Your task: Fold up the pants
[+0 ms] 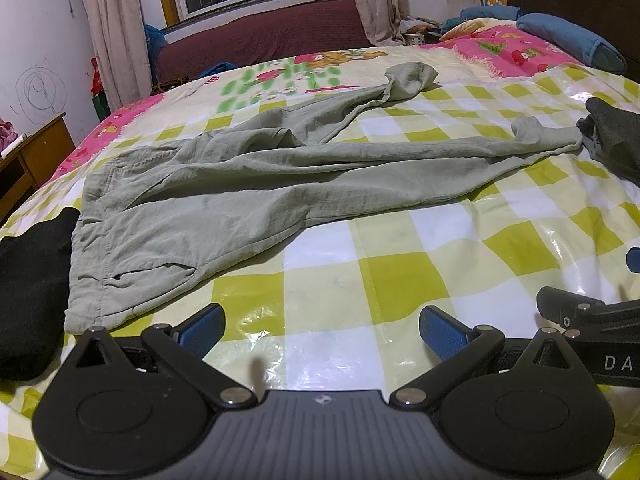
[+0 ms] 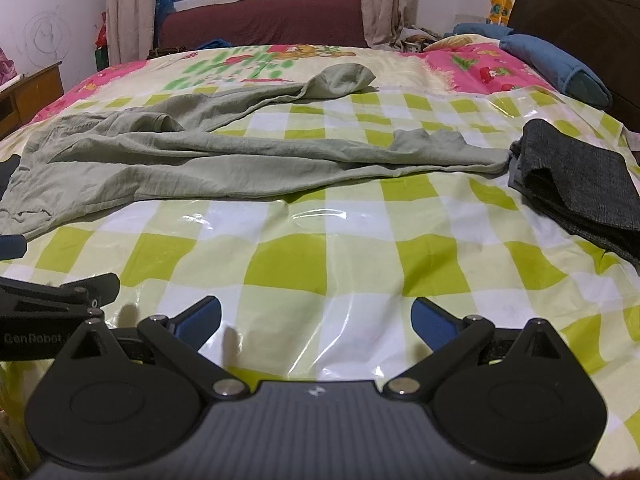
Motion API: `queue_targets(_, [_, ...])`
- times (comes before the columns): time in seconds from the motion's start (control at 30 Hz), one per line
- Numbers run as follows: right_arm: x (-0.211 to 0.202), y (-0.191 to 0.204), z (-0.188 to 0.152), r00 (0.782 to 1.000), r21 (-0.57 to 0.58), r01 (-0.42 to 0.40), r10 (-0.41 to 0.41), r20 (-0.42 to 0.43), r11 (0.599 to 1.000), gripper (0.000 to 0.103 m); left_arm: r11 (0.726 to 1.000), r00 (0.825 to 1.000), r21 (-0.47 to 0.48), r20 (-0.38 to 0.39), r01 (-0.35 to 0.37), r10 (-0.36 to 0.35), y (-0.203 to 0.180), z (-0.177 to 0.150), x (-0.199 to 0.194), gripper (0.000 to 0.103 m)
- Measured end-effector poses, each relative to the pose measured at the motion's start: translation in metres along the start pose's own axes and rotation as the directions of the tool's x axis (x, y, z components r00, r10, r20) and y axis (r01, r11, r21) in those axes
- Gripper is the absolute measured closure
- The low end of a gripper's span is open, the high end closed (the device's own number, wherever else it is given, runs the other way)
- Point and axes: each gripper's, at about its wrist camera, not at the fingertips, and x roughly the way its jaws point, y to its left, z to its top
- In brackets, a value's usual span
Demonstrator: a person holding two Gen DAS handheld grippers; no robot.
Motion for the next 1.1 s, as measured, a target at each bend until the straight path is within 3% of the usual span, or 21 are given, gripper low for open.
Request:
queue_targets(0.33, [0.0,0.003,0.006,1.0,-0.011,-0.008,0.008,-0.01,1.0,0.002,1.0,1.0,-0.013,0.005,0.001,-0.001,0.004,0.002,-0.001,0.0])
queue_targets(0.53, [0.004,0.021,0.033,0.998,-0.083,-0.064,0.065,0.015,0.994,0.002,0.997,0.999,-0.075,0.033,-0.01,0.012,0.036,0.016,-0.002,0.0])
queue_targets(0.63, [0.009,0.041,0.049,0.993,-0.153,-0.107,0.113,0.027,0.982,0.002,0.998,0.997,-0.039,0.055,-0.055,0.057,0.062,0.016,-0.002,0.0])
queue_targets(0.87, [0.033,0.115,0.071,0.963,-0.389,-0.237,0.268,0.026,0.89,0.002,0.989,0.992,0.076,0.003,-0.129,0.129,0.123,0.002,0.014,0.0])
queue_targets(1.1, [0.062,0.176,0.071,0.938,-0.538,-0.304,0.346,-0.024,0.787,0.003,0.978,0.991,0.171,-0.04,-0.121,0.13,0.155,-0.015,0.036,0.0])
